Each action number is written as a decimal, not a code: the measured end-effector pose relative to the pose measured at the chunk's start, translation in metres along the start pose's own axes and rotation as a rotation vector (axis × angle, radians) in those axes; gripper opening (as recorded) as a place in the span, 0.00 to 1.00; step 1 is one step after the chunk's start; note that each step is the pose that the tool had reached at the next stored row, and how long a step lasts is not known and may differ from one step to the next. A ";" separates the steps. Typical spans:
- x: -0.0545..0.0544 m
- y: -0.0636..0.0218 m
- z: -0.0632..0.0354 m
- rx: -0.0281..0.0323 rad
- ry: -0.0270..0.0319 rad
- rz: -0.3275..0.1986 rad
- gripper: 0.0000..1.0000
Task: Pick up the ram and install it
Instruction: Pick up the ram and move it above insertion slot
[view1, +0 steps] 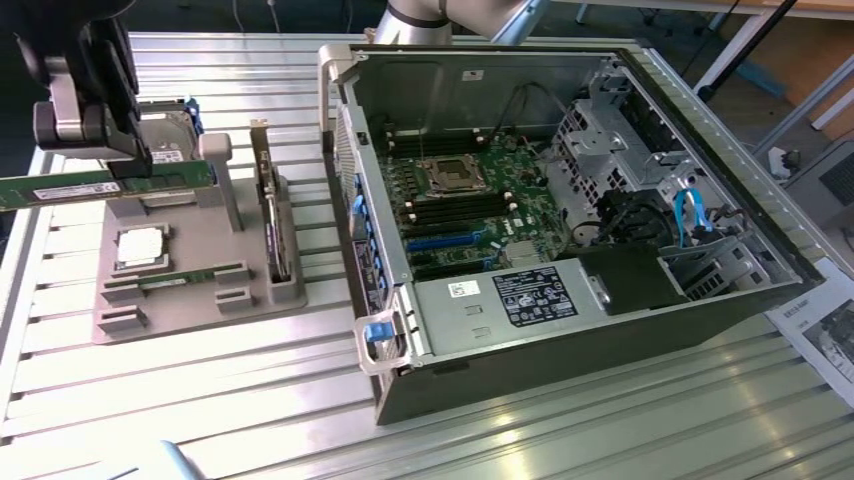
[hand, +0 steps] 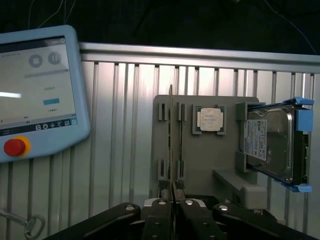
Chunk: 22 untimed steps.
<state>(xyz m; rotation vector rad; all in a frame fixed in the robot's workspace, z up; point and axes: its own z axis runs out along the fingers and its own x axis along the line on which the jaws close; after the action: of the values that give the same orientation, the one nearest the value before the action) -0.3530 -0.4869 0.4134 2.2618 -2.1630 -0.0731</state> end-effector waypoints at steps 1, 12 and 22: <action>0.000 -0.0012 0.0000 0.0001 -0.0001 0.000 0.12; 0.004 -0.0257 -0.0011 -0.0007 -0.0001 0.000 0.12; 0.009 -0.0554 -0.0024 -0.0013 -0.0002 0.000 0.12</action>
<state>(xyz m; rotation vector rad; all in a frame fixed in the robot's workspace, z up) -0.2971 -0.4937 0.4133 2.2612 -2.1625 -0.0747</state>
